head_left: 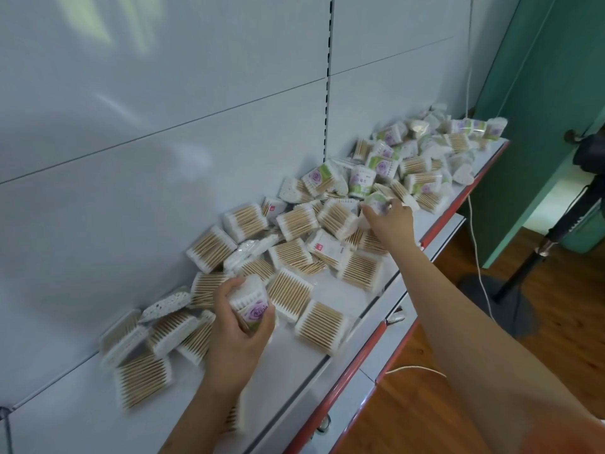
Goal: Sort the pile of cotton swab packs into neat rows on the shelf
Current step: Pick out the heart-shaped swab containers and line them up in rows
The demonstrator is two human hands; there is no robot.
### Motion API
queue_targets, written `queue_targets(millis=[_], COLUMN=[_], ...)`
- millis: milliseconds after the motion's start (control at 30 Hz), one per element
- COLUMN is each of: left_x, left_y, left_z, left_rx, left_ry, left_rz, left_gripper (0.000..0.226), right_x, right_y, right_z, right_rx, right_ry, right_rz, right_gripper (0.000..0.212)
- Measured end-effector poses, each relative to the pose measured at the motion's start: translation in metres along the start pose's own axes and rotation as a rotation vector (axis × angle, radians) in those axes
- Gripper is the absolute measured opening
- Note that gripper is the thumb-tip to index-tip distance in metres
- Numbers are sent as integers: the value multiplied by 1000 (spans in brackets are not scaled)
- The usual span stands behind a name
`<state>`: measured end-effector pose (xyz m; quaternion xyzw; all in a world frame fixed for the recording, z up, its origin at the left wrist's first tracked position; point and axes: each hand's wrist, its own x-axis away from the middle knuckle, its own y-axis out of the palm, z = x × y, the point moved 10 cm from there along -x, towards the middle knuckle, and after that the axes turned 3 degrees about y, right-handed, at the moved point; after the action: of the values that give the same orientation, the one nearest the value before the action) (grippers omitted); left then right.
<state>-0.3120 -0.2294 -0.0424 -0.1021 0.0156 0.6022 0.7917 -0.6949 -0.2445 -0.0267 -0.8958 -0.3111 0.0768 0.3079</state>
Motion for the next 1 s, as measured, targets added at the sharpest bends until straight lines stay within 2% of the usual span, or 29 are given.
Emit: queue_targets(millis=[133, 267, 367, 433, 567, 667, 833, 867, 1000], left_x=[-4, -8, -8, -6, 15, 52, 131, 148, 216], left_y=[-6, -8, -19, -34, -78, -123, -229, -252, -337], left_z=[1, 4, 6, 5, 4, 1, -18, -21, -27], left_rx=[78, 128, 91, 86, 124, 108, -38, -63, -148], left_ry=[-18, -56, -52, -70, -81, -78, -139, -155, -213], left_rz=[24, -18, -16, 13, 81, 122, 447, 511, 675], left_gripper=[56, 55, 52, 53, 51, 47, 55, 55, 43], right_x=[7, 40, 65, 83, 130, 186, 316, 345, 455], right_y=[-18, -41, -48, -44, 10, 80, 190, 210, 275], right_z=[0, -11, -25, -42, -91, -128, -181, -188, -206], right_rx=[-151, -284, -367, -399, -376, -428, -387, -359, -227], right_ry=[-19, -153, -232, -296, -419, -492, -682, -709, -799], right_rz=[103, 235, 279, 240, -25, -295, -701, -775, -985], right_gripper=[58, 53, 45, 38, 30, 36, 28, 33, 72])
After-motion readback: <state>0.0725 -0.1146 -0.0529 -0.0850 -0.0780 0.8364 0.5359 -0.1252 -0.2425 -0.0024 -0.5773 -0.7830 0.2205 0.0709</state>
